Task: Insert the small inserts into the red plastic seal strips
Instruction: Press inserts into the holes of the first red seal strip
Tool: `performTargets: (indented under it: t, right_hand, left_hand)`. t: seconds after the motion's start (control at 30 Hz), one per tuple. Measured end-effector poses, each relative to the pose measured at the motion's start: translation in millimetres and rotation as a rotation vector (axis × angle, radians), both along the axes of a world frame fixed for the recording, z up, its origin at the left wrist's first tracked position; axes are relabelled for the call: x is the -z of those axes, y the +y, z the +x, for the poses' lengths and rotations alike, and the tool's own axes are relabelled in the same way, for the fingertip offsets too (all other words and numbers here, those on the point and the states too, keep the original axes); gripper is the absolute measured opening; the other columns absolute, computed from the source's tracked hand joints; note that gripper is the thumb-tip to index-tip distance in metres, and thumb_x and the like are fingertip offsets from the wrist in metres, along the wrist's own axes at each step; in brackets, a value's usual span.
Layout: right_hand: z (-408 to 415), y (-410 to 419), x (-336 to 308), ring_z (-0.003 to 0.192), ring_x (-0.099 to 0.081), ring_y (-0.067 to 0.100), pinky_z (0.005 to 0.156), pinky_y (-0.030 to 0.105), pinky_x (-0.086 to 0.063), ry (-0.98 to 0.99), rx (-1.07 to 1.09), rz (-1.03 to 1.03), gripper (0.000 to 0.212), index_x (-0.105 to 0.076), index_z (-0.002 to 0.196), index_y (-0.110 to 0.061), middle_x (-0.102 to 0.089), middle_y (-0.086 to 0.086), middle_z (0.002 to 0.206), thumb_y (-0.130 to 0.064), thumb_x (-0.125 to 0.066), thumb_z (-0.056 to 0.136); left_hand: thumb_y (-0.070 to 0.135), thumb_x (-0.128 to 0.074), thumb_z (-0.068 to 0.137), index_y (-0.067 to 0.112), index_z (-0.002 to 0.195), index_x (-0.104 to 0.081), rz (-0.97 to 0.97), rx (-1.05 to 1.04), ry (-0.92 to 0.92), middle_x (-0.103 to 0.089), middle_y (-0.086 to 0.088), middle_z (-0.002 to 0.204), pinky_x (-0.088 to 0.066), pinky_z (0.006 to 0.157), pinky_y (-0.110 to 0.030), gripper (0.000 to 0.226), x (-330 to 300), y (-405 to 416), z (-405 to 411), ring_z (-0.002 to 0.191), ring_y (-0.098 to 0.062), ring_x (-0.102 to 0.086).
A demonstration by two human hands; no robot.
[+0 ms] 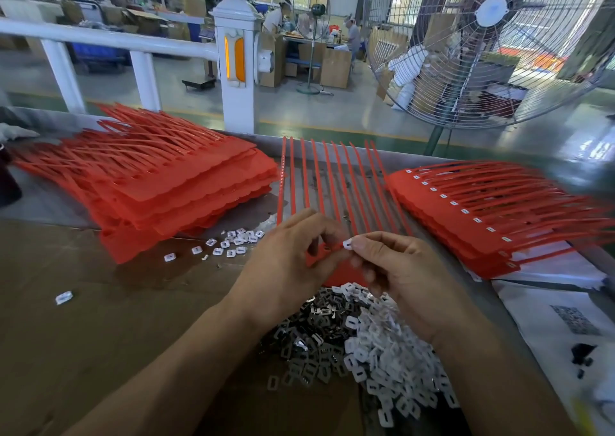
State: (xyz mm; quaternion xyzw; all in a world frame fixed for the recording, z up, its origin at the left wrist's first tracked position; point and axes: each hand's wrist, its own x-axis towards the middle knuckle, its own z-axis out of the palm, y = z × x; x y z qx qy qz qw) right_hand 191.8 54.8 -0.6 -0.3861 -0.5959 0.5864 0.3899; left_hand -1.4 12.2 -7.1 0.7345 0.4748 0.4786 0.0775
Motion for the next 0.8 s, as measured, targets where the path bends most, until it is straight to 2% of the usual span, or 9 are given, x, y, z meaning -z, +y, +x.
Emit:
performTargets:
  t: [0.1,0.17,0.23,0.3,0.43,0.53,0.8]
  right_hand:
    - [-1,-5,-3,0.064,-0.057,0.009,0.061,0.025,-0.046,-0.169,0.057,0.098,0.017,-0.081,0.095,-0.025,-0.071,0.008,0.079,-0.038,-0.071,0.095]
    - [0,-7,-3,0.067,-0.064,-0.001,0.070,0.023,-0.045,-0.324,0.144,0.194,0.018,-0.079,0.094,-0.032,-0.076,-0.008,0.082,-0.044,-0.066,0.098]
    - [1,-7,-5,0.076,-0.066,-0.011,0.069,0.021,-0.043,-0.442,0.216,0.254,0.017,-0.076,0.094,-0.036,-0.075,-0.023,0.086,-0.046,-0.063,0.099]
    - [2,-8,-6,0.080,-0.065,-0.015,0.067,0.018,-0.042,-0.497,0.242,0.275,0.016,-0.074,0.094,-0.037,-0.073,-0.029,0.086,-0.047,-0.062,0.099]
    - [5,-6,-6,0.082,-0.062,-0.016,0.055,0.006,-0.042,-0.592,0.244,0.311,0.016,-0.075,0.096,-0.033,-0.074,-0.020,0.085,-0.044,-0.064,0.099]
    - [5,-6,-5,0.082,-0.059,-0.020,0.059,-0.005,-0.036,-0.639,0.219,0.308,0.017,-0.075,0.098,-0.031,-0.074,-0.017,0.087,-0.044,-0.064,0.100]
    - [5,-5,-2,0.079,-0.063,-0.014,0.056,-0.002,-0.037,-0.662,0.213,0.338,0.015,-0.074,0.095,-0.034,-0.074,-0.017,0.085,-0.044,-0.064,0.100]
  left_hand:
    - [0.037,-0.072,0.089,0.033,0.095,-0.065,0.005,-0.076,0.108,-0.062,0.018,0.095,-0.045,0.084,-0.029,0.010,1,2,-3,0.089,-0.006,-0.058]
    - [0.044,-0.067,0.089,0.037,0.095,-0.064,-0.028,-0.191,0.164,-0.060,0.020,0.096,-0.039,0.091,-0.034,0.010,3,5,-12,0.094,-0.001,-0.054]
    - [0.045,-0.068,0.088,0.041,0.094,-0.063,-0.112,-0.288,0.160,-0.059,0.023,0.100,-0.033,0.092,-0.034,0.008,5,10,-26,0.101,-0.004,-0.052]
    - [0.044,-0.070,0.088,0.043,0.092,-0.064,-0.210,-0.363,0.145,-0.057,0.023,0.107,-0.027,0.094,-0.034,0.008,6,13,-38,0.110,-0.007,-0.049]
    - [0.046,-0.071,0.088,0.041,0.095,-0.067,-0.308,-0.406,0.184,-0.058,0.019,0.114,-0.024,0.096,-0.033,0.010,11,18,-45,0.116,-0.010,-0.046]
    - [0.049,-0.071,0.087,0.041,0.094,-0.068,-0.342,-0.418,0.214,-0.057,0.019,0.116,-0.022,0.096,-0.033,0.011,13,19,-44,0.117,-0.010,-0.043]
    - [0.045,-0.071,0.089,0.039,0.095,-0.070,-0.412,-0.432,0.172,-0.056,0.015,0.123,-0.024,0.099,-0.035,0.009,16,20,-39,0.122,-0.013,-0.042]
